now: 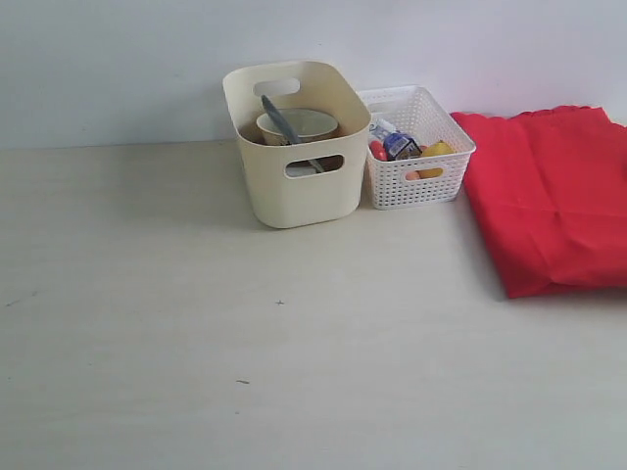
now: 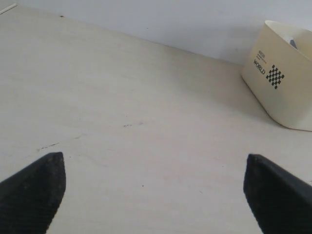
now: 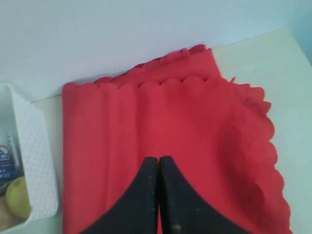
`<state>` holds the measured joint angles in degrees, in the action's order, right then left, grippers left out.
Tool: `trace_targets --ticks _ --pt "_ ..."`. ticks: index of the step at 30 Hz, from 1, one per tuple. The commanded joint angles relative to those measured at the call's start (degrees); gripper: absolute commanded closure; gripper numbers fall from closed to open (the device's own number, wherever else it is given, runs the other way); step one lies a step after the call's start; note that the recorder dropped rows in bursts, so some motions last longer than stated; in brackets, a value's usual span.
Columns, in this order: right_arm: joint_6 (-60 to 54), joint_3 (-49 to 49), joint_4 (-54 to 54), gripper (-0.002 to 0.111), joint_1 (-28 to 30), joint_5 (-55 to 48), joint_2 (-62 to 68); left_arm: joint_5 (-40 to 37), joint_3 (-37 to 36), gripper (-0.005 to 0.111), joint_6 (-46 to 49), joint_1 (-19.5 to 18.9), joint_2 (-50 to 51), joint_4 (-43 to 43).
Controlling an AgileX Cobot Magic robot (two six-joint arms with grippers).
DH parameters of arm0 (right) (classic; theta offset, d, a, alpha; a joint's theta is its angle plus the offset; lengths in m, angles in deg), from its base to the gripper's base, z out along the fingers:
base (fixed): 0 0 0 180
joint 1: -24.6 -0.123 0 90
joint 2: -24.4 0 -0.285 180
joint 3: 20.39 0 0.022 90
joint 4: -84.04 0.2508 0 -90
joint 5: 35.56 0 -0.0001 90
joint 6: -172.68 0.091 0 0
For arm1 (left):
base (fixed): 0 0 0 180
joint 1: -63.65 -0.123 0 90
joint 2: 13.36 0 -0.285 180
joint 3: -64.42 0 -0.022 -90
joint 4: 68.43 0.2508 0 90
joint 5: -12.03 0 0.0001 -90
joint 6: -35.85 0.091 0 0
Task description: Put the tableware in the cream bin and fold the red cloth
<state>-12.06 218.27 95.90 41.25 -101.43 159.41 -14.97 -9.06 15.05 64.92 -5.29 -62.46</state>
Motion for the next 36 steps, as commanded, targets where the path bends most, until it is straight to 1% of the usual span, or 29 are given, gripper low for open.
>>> trace_targets --ticks 1,6,12,17,21,24,31,33,36 --pt "-0.05 -6.62 -3.50 0.108 -4.26 1.67 -5.93 0.28 -0.32 0.013 -0.22 -0.13 -0.28 -0.23" --pt "-0.05 -18.12 -4.90 0.108 -6.35 7.11 -14.10 0.28 -0.32 0.013 -0.22 -0.13 -0.28 -0.12" --pt "-1.74 -37.37 -5.12 0.108 -6.32 17.71 -26.83 0.28 -0.32 0.013 -0.22 -0.13 -0.28 -0.12" --pt "-5.71 -53.97 -4.50 0.108 -6.32 25.23 -37.79 0.28 -0.32 0.013 -0.22 -0.01 -0.28 0.01" --pt "-6.11 -67.12 -4.73 0.108 -6.32 31.45 -47.71 0.28 -0.32 0.013 -0.22 0.11 -0.28 0.12" --pt "-6.11 -75.16 -4.73 0.108 -6.32 36.02 -54.52 0.28 -0.32 0.013 -0.22 0.72 -0.28 0.20" --pt "-6.68 -89.19 -4.73 0.108 -6.32 44.93 -68.66 0.28 -0.32 0.013 -0.22 1.51 -0.28 0.20" --pt "-7.14 -91.88 -4.73 0.108 -6.72 46.86 -72.28 0.28 -0.32 0.013 -0.22 1.51 -0.28 0.20" --pt "-10.84 -93.61 -4.46 0.108 -7.39 47.70 -76.93 0.28 -0.32 0.013 -0.22 1.51 -0.28 0.20"
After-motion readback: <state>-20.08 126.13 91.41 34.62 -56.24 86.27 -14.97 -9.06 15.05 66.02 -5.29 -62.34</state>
